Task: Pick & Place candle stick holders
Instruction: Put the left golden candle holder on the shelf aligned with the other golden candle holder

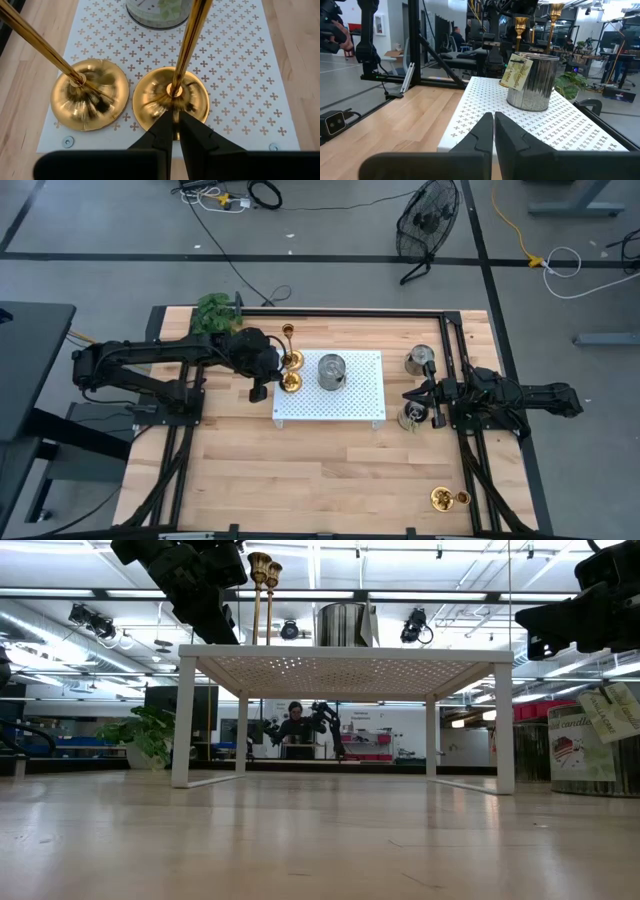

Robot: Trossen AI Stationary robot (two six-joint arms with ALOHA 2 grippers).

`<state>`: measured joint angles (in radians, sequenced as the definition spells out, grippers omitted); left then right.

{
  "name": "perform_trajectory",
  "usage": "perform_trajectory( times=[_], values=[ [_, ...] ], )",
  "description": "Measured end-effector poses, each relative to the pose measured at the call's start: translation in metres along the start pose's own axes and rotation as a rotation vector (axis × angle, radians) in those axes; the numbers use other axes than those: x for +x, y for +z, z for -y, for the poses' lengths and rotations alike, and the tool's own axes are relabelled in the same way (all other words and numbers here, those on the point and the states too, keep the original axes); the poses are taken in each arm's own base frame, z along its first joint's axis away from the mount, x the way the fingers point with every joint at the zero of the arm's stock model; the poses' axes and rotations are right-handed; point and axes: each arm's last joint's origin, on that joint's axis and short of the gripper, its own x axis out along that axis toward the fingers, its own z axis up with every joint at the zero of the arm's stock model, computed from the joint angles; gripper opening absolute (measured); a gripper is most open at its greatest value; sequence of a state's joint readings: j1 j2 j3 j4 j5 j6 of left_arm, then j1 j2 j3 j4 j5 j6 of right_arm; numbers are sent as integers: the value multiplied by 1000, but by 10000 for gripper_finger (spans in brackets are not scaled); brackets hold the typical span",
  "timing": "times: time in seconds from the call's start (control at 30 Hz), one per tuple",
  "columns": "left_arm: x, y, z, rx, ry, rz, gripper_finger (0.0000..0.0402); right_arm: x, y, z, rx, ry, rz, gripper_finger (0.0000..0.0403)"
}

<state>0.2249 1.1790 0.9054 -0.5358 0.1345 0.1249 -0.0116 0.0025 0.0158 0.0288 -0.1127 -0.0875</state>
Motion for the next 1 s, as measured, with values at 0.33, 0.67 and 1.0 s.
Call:
perform_trajectory(
  times=[0.33,0.67,1.0],
  values=[
    [0,0,-1,2,14,-2,34,0,0,0,0,0,0,21],
    [-3,0,-1,-1,33,4,21,0,0,0,0,0,0,21],
    [-25,-7,2,-13,46,0,8,0,0,0,0,0,0,21]
  ],
)
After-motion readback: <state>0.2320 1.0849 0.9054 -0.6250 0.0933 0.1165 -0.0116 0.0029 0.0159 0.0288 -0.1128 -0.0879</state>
